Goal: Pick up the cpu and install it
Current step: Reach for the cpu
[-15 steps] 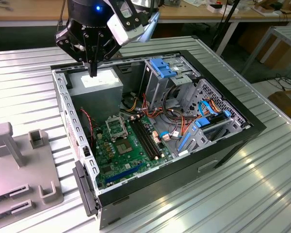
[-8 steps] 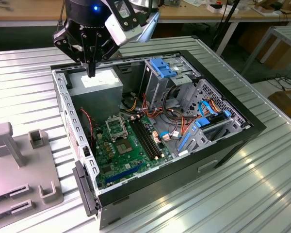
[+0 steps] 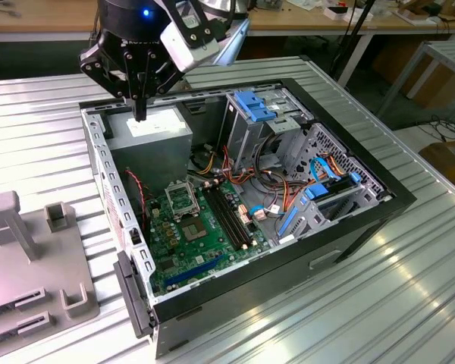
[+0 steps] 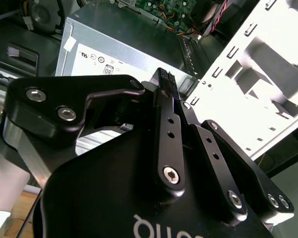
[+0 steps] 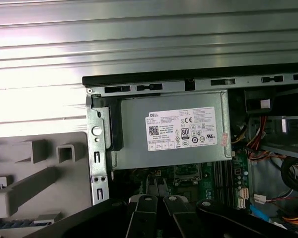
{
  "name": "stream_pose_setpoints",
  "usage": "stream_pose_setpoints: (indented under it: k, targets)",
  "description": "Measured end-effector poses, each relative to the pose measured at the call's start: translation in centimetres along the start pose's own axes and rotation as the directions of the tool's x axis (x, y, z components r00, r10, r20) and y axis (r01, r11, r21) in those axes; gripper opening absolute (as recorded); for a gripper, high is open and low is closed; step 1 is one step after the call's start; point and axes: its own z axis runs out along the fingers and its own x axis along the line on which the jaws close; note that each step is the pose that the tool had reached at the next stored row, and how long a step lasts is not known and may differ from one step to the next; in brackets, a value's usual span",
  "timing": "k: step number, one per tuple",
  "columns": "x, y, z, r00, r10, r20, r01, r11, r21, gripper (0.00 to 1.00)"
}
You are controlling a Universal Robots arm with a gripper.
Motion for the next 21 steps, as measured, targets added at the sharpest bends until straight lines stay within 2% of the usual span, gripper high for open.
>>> stream_pose_setpoints:
  k: [15, 21]
  targets:
    - [0.93, -0.07, 0.01, 1.0, 0.0, -0.007, 0.0, 1.0, 0.0005, 0.11]
    - [1.56, -0.12, 0.02, 0.9999, 0.0, -0.0102, 0.0, 1.0, 0.0008, 0.11]
